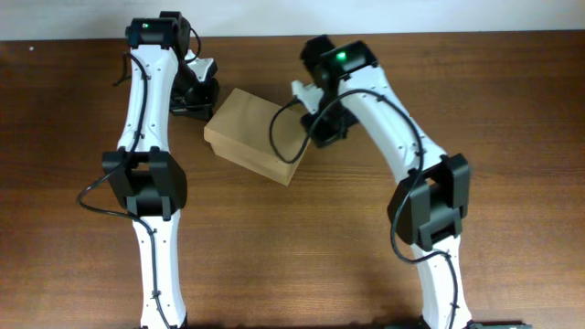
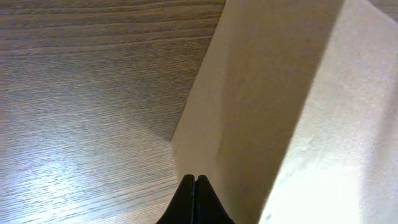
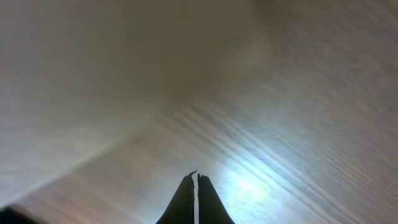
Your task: Pack container
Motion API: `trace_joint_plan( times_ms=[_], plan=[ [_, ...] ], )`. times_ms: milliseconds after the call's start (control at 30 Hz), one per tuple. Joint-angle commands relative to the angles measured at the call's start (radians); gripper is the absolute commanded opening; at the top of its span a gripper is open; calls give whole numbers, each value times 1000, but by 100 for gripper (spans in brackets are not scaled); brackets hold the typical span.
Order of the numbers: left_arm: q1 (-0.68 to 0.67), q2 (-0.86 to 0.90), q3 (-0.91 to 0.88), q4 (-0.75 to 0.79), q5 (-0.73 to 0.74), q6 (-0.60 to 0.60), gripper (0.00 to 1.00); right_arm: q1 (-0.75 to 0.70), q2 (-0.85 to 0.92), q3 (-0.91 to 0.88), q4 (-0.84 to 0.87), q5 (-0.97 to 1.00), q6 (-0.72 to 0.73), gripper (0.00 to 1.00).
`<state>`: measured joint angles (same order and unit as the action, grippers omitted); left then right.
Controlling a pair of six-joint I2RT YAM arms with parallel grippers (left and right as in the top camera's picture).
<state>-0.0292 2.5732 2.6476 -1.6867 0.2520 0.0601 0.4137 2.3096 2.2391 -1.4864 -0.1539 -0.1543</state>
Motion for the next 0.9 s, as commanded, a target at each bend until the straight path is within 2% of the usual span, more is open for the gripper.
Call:
trace_joint_plan(
  times_ms=[0,367,600,867],
  plan=[
    [16,-36,-6,-1,-13,-3,2,-34,-24,-23,23,-4,14,4],
    [39,-44,-4,10,-14,-3,1,-41,-6,-148,217,-114,40,4],
    [75,-59,-3,7,-13,-3,1,-42,-6,-155,345,-196,42,4],
    [80,-61,-3,-1,-13,-3,1,-51,0,-155,518,-253,111,5]
  ],
)
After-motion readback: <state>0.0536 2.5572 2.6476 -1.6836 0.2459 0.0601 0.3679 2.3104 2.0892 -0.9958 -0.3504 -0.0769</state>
